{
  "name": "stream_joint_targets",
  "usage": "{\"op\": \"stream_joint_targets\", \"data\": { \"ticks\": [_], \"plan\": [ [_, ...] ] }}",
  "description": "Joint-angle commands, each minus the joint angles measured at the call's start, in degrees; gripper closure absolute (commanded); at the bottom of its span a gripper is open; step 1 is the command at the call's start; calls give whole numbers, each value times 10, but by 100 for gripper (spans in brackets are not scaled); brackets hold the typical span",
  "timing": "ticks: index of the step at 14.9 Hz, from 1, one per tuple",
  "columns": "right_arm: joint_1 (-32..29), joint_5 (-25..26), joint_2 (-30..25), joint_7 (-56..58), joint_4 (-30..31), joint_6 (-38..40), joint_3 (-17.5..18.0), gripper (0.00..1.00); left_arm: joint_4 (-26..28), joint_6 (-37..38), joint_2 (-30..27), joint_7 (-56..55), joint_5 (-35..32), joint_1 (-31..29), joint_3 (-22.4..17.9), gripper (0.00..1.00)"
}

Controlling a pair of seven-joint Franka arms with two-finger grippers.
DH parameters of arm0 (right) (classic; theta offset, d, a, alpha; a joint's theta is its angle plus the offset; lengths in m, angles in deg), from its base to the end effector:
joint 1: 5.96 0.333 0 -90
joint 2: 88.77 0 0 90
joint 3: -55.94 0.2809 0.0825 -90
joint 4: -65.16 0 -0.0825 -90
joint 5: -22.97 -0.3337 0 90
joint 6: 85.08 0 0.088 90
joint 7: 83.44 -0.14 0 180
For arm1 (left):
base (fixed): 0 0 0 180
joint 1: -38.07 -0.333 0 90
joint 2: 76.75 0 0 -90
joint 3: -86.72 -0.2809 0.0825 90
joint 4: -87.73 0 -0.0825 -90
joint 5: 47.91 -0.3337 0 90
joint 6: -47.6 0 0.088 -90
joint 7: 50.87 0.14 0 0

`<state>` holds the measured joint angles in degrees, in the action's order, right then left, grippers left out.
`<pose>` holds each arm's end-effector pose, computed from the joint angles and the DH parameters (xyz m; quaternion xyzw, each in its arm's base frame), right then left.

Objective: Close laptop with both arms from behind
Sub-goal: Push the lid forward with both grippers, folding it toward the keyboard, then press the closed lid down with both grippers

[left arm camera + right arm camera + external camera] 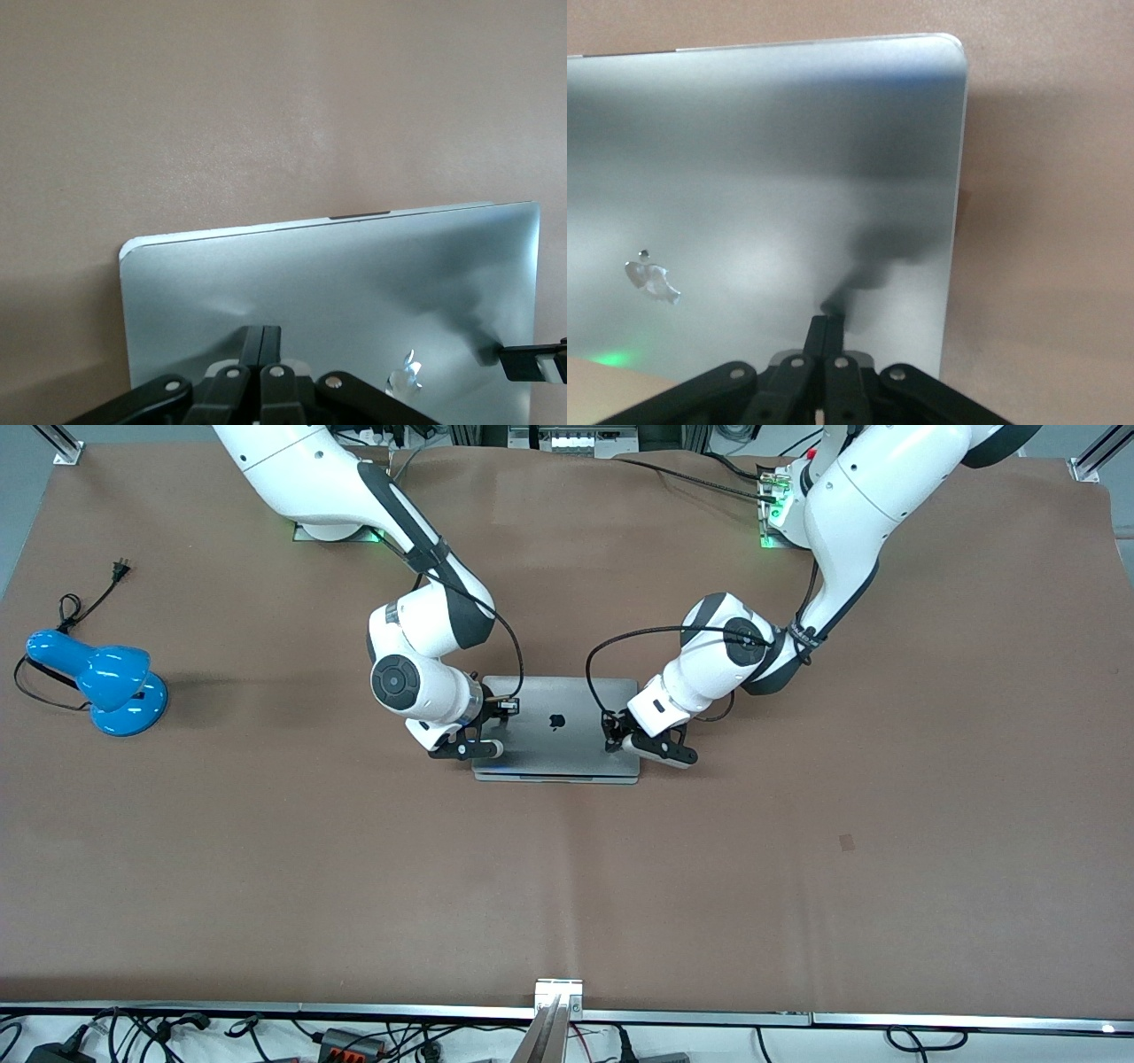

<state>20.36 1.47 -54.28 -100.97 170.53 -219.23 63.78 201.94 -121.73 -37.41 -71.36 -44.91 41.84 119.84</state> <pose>0.4745 0.3375 0.1737 -0.9849 0.0035 0.1174 0.1275 0.4928 -0.3506 0.1843 0.9676 -0.0293 0.0768 0.2386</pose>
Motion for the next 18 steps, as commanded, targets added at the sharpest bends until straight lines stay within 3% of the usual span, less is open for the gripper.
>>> {"op": "stream_joint_targets", "data": {
  "ticks": [1,11,15,18],
  "plan": [
    [-7,7,29,17,-12,-27,2,100,-15,-14,14,5,-15,24,-23,99],
    [-11,16,36,21,-16,-41,2,100,-14,-14,32,5,-19,40,-38,99],
    [-65,22,-13,44,-35,20,2,100,-14,1,-9,6,-26,27,-39,98],
    [-100,39,-71,64,-39,90,-2,100,-28,98,-56,17,-27,17,-41,98]
  ]
}}
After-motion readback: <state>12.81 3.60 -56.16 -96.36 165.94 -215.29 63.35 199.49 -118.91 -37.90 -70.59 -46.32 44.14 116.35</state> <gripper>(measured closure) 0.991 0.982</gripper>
